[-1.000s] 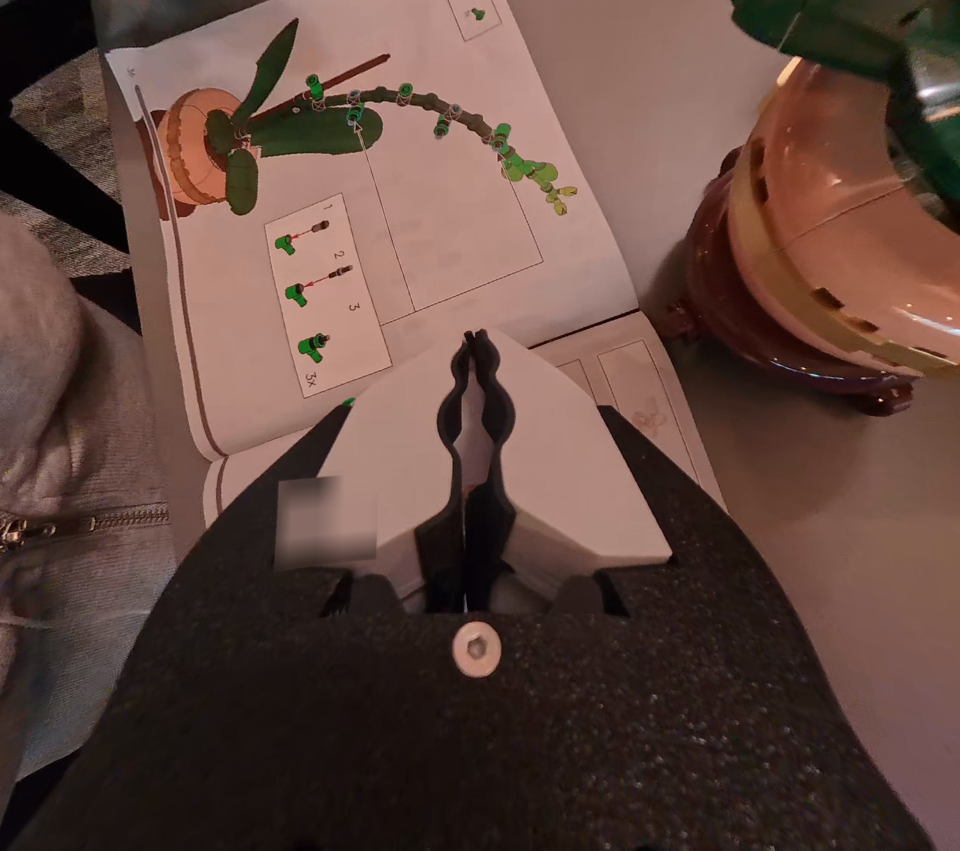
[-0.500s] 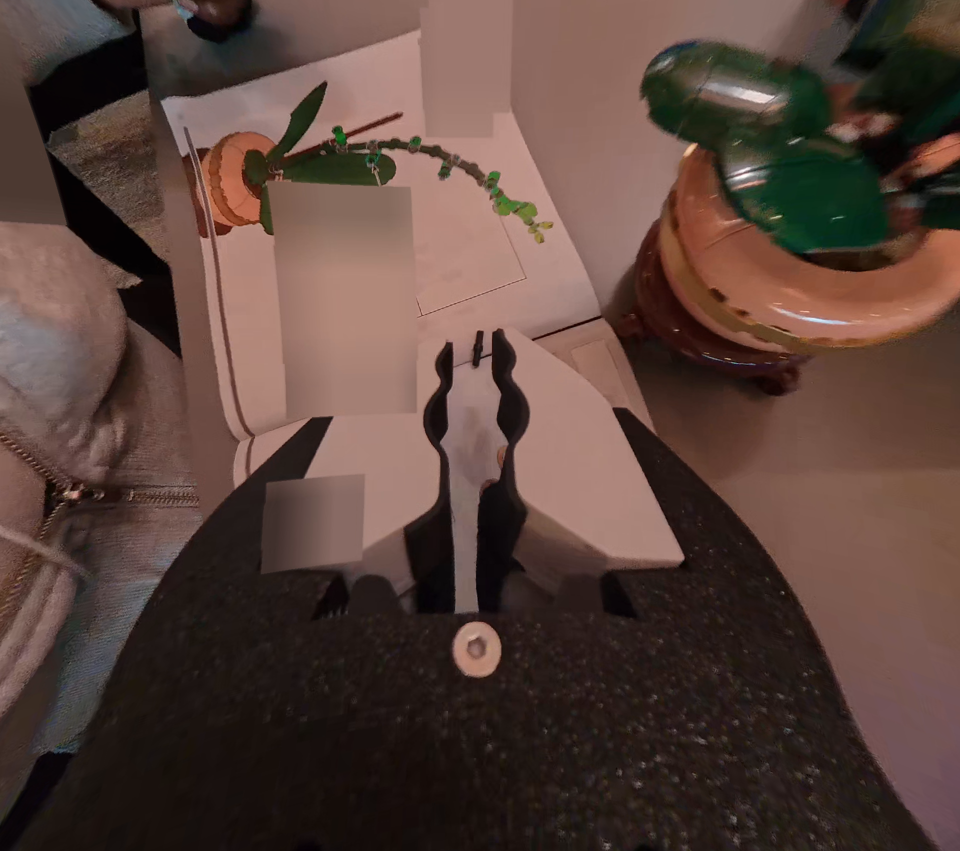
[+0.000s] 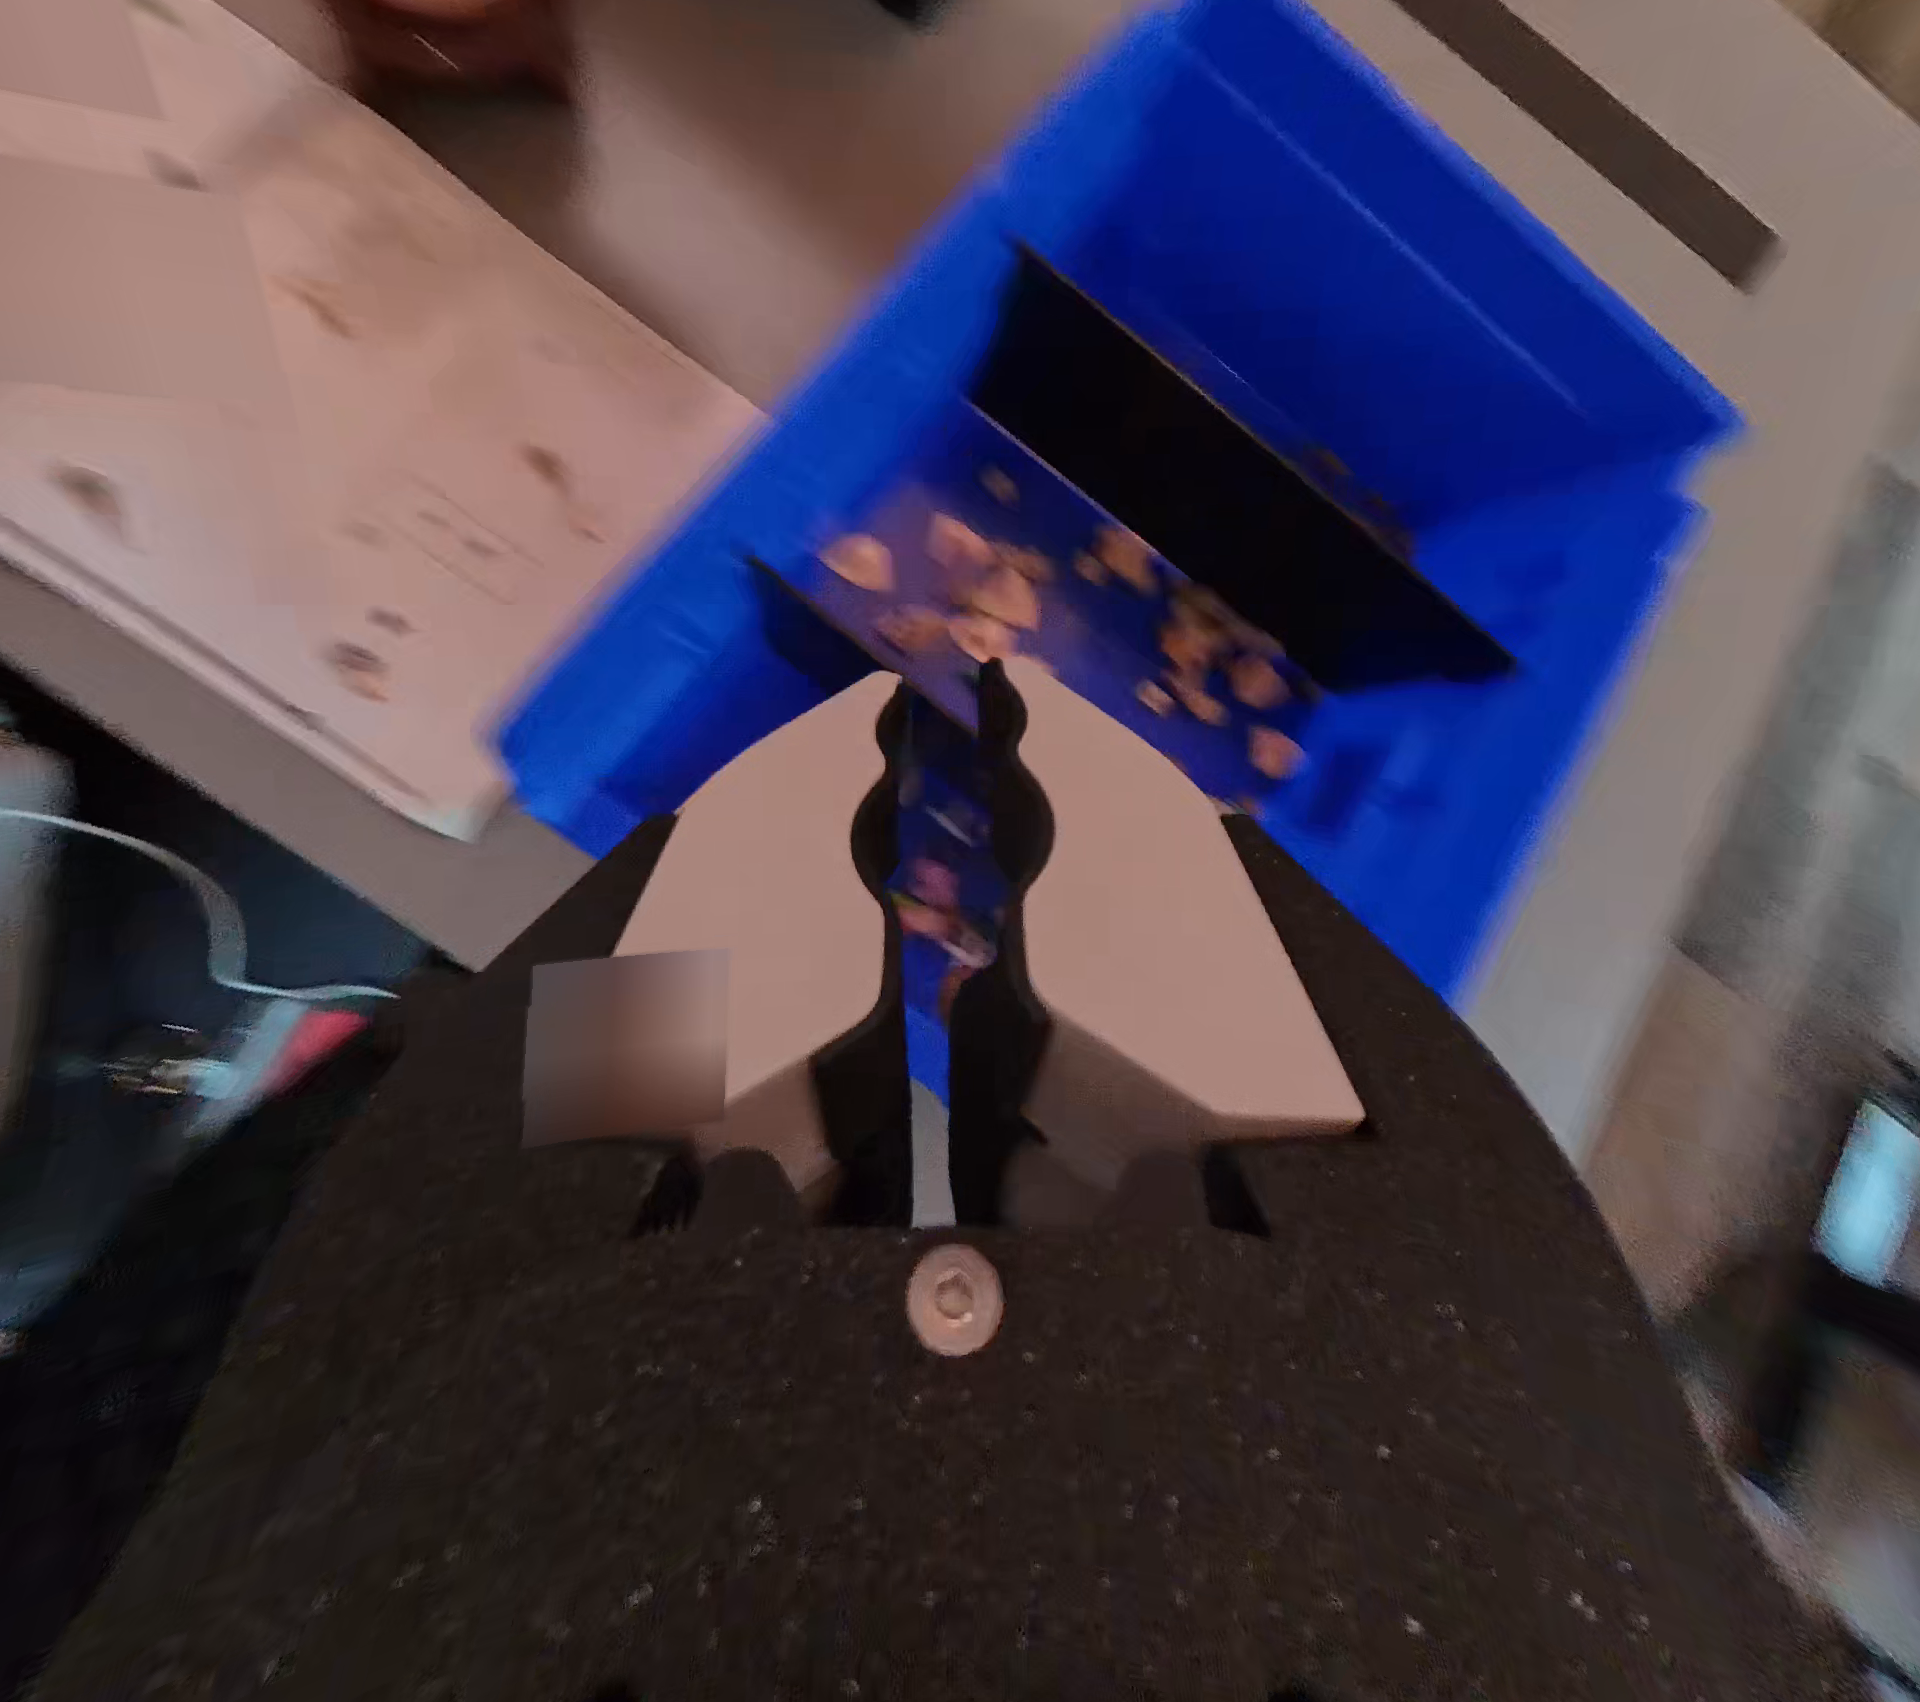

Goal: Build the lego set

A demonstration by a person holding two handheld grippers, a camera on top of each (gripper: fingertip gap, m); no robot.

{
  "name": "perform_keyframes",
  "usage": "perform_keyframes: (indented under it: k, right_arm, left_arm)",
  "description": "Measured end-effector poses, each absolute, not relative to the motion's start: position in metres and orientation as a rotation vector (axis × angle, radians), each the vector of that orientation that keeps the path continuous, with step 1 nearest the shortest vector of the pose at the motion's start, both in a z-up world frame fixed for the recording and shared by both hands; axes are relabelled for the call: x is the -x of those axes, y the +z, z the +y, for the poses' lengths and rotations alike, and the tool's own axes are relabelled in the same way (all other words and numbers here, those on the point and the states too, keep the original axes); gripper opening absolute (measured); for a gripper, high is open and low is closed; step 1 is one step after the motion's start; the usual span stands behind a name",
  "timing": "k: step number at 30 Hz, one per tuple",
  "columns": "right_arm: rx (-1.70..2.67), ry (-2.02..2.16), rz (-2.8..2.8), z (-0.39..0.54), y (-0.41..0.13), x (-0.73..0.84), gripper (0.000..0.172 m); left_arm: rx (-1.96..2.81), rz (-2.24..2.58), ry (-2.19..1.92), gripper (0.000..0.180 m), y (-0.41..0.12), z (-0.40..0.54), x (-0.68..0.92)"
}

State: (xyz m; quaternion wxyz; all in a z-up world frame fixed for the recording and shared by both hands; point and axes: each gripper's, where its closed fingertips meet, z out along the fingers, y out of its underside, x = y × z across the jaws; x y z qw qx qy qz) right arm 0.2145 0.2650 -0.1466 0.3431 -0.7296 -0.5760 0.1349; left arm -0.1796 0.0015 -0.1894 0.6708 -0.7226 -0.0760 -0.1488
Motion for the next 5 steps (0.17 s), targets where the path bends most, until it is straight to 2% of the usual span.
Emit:
perform_keyframes:
  k: [1,4,5]
  right_arm:
    - [1.914,0.249,-1.510,0.281,-0.150,-0.229,0.012]
    - [1.997,-0.010,-1.663,0.322,-0.168,-0.251,0.010]
    - [2.024,-0.114,-1.726,0.335,-0.175,-0.253,0.004]
  left_arm:
    - [1.621,-0.180,-0.343,0.017,-0.189,0.001,0.181]
    - [1.641,-0.171,-0.348,0.017,-0.191,0.004,0.179]
    - [1.652,-0.157,-0.338,0.017,-0.192,0.005,0.177]
